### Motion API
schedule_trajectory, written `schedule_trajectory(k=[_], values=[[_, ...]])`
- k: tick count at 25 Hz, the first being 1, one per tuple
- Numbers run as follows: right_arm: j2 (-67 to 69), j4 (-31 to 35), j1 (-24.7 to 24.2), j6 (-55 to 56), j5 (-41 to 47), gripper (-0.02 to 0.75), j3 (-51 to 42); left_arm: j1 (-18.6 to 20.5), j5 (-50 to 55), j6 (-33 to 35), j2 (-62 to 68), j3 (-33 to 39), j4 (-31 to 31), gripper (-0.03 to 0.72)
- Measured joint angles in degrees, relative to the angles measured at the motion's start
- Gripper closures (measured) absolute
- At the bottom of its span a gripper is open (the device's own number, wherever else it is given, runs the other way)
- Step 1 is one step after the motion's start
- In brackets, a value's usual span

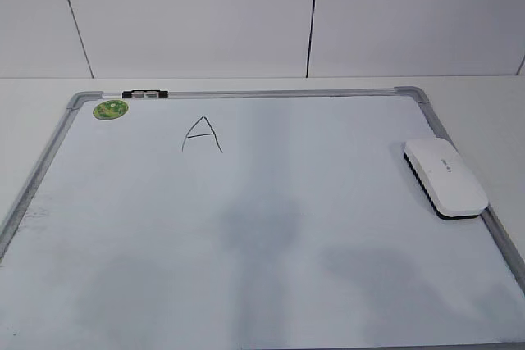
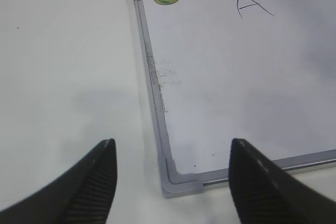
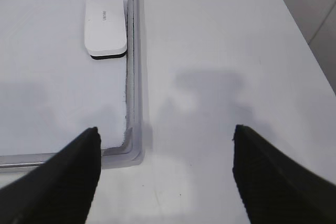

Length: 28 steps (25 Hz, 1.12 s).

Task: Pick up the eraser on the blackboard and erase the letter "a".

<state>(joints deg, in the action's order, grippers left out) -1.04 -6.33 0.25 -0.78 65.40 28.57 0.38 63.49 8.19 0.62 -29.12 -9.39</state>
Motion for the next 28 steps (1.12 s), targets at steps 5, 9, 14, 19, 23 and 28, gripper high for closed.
schedule_trajectory(k=[5,9,14,19,23,28], values=[[0.00,0.17,0.00,-0.20,0.00,0.145,0.00,0.00,0.00,0.00,0.00,0.00,-0.08,0.191],[0.00,0.17,0.00,-0.20,0.00,0.145,0.00,0.00,0.00,0.00,0.00,0.00,-0.08,0.191],[0.00,0.17,0.00,-0.33,0.00,0.145,0.00,0.00,0.00,0.00,0.00,0.00,-0.08,0.191],[0.00,0.17,0.00,-0.33,0.10,0.145,0.00,0.00,0.00,0.00,0.00,0.00,-0.08,0.191],[0.00,0.17,0.00,-0.33,0.10,0.145,0.00,0.00,0.00,0.00,0.00,0.00,-0.08,0.191],[0.00,0.17,0.00,-0.33,0.10,0.145,0.00,0.00,0.00,-0.11,0.00,0.00,0.02,0.191]])
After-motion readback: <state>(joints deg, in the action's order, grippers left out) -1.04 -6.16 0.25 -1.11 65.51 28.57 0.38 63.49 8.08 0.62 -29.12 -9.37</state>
